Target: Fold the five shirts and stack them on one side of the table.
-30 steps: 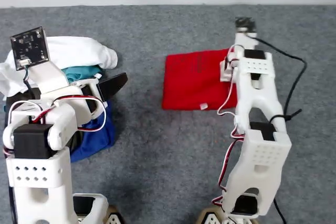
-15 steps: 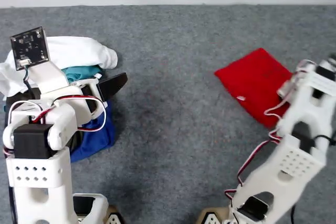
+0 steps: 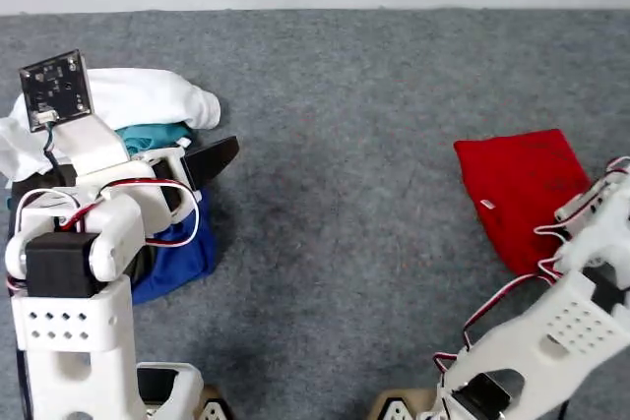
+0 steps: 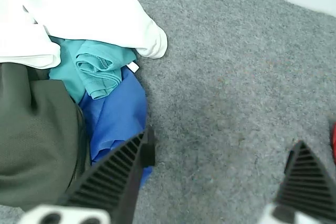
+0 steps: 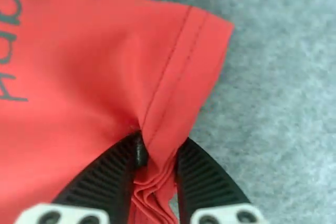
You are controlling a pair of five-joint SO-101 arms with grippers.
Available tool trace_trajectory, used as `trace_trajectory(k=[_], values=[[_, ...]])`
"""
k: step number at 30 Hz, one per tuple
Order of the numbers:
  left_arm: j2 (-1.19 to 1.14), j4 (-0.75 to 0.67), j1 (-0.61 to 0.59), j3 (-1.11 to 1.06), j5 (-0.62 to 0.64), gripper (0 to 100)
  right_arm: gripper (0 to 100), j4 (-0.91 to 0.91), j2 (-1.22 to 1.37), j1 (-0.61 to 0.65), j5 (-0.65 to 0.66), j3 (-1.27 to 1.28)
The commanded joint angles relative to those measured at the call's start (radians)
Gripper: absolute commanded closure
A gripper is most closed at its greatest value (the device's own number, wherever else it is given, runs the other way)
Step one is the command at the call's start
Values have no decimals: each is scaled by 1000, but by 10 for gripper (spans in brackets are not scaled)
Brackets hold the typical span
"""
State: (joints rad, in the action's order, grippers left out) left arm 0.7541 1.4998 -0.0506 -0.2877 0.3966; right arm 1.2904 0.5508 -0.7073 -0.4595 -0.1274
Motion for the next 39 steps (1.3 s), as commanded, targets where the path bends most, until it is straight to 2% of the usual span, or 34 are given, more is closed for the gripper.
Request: trace_trajectory(k=[1,19,22,28,33,39], values=[[12,-11,6,4,-9,618,990,12,-5,-61,-15,26],[14,-9,5,4,-9,618,990,8,-13,-214,-12,29],[14,-9,6,4,-9,618,981,4,-13,-196,0,29],[14,-9,6,4,-9,618,824,39,-5,-124,157,-38],[14,-9,6,4,-9,618,820,77,-13,-93,259,-135],[14,-9,8,4,-9,618,821,314,-13,-12,293,-334]])
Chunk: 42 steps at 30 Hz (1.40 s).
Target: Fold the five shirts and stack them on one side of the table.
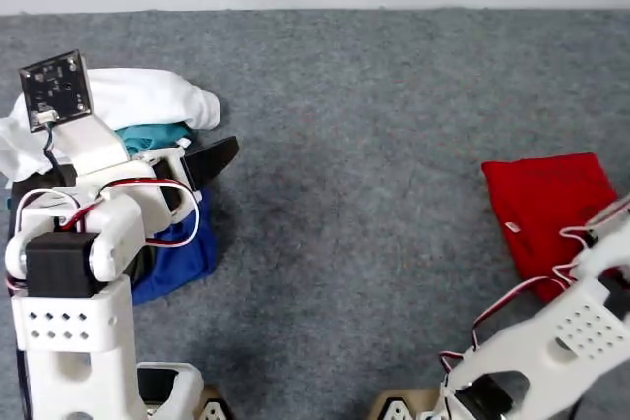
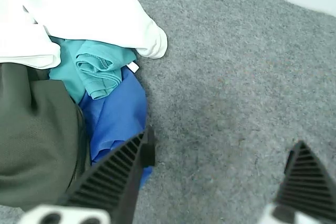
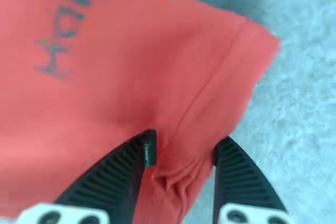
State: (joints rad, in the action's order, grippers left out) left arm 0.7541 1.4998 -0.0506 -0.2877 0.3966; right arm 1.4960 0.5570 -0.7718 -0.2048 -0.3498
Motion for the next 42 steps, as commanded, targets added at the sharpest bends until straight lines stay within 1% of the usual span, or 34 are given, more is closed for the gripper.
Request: trace_trajectory(k=[1,4,6,11,15,21,24,31,34,38,42], values=[[14,-9,8,4,-9,618,821,151,-19,74,48,-143],[14,-9,8,4,-9,618,821,272,-16,120,60,-212],[14,-9,8,4,-9,618,821,297,-19,136,60,-218],[14,-9,8,4,-9,618,821,297,-12,137,60,-216],[14,-9,8,4,-9,618,821,295,-8,176,60,-198],[14,-9,8,4,-9,618,821,291,-8,271,54,-80],[14,-9,3,4,-9,618,821,259,-8,289,51,-20],[14,-9,2,4,-9,618,821,147,-8,295,51,138],[14,-9,2,4,-9,618,821,125,-8,295,58,172],[14,-9,2,4,-9,618,821,140,-35,297,60,152],[14,-9,2,4,-9,618,821,251,-104,309,78,64]])
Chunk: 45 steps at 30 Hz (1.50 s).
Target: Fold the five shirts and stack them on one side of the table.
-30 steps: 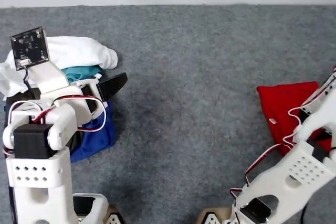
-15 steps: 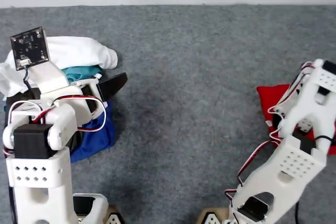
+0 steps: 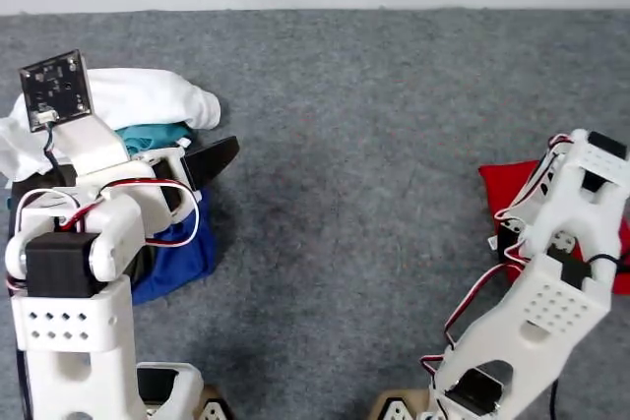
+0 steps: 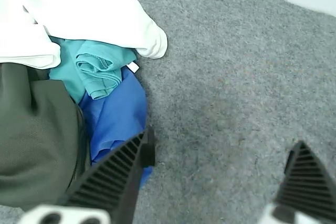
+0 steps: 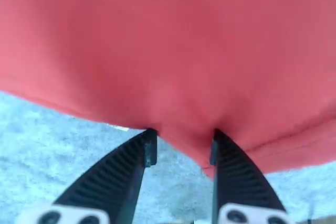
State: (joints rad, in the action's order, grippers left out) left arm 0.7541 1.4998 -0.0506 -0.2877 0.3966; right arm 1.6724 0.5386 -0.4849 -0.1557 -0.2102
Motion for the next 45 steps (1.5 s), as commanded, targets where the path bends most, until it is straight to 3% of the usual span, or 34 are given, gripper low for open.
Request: trace_trajectory(k=[1,9,15,24,33,36,42,45], values=[[14,-9,2,4,-9,618,821,108,-107,30,48,-109],[14,-9,2,4,-9,618,820,117,-291,74,133,-150],[14,-17,0,-48,-9,618,820,54,-308,208,235,-150],[14,-46,-8,-96,-94,618,820,111,-375,403,471,-147],[3,-132,-348,-153,-91,618,820,114,-581,414,489,-68],[3,-135,-298,-240,-94,615,820,107,-633,438,491,8],[3,-256,-60,-392,-189,615,820,85,-690,473,491,124],[3,-327,-20,-447,-190,615,820,53,-708,472,493,184]])
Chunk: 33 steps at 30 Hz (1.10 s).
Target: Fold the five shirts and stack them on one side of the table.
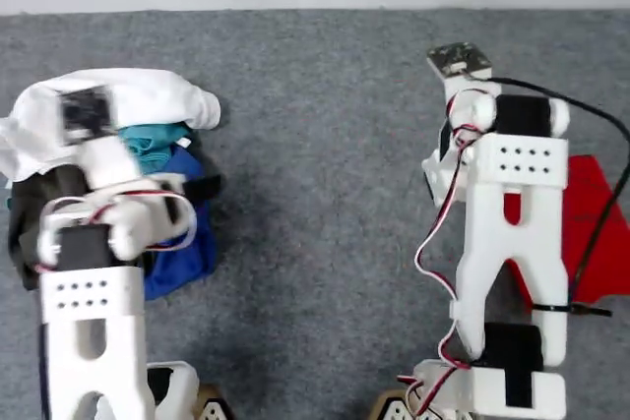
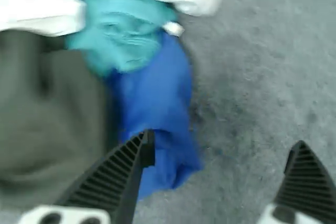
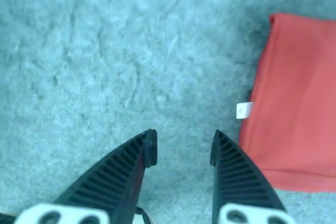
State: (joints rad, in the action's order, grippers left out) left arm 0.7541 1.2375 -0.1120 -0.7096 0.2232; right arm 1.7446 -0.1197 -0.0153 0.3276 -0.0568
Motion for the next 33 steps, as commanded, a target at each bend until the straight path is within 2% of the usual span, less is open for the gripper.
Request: trace_trajectory(k=[1,8,15,19,25,28,33], values=[[3,-100,41,-48,-17,615,820,-25,-56,2,11,48],[2,-293,40,-257,-17,616,820,-31,-104,-2,11,110],[2,-334,40,-312,-18,628,820,-31,-105,4,5,112],[0,-374,40,-334,-21,739,820,-31,-110,4,3,112],[-143,-586,40,-383,-21,996,820,-22,-111,4,3,114],[-198,-667,40,-349,-25,990,820,-28,-111,4,3,130],[-144,-654,41,-179,-124,988,820,-45,-111,1,3,195]])
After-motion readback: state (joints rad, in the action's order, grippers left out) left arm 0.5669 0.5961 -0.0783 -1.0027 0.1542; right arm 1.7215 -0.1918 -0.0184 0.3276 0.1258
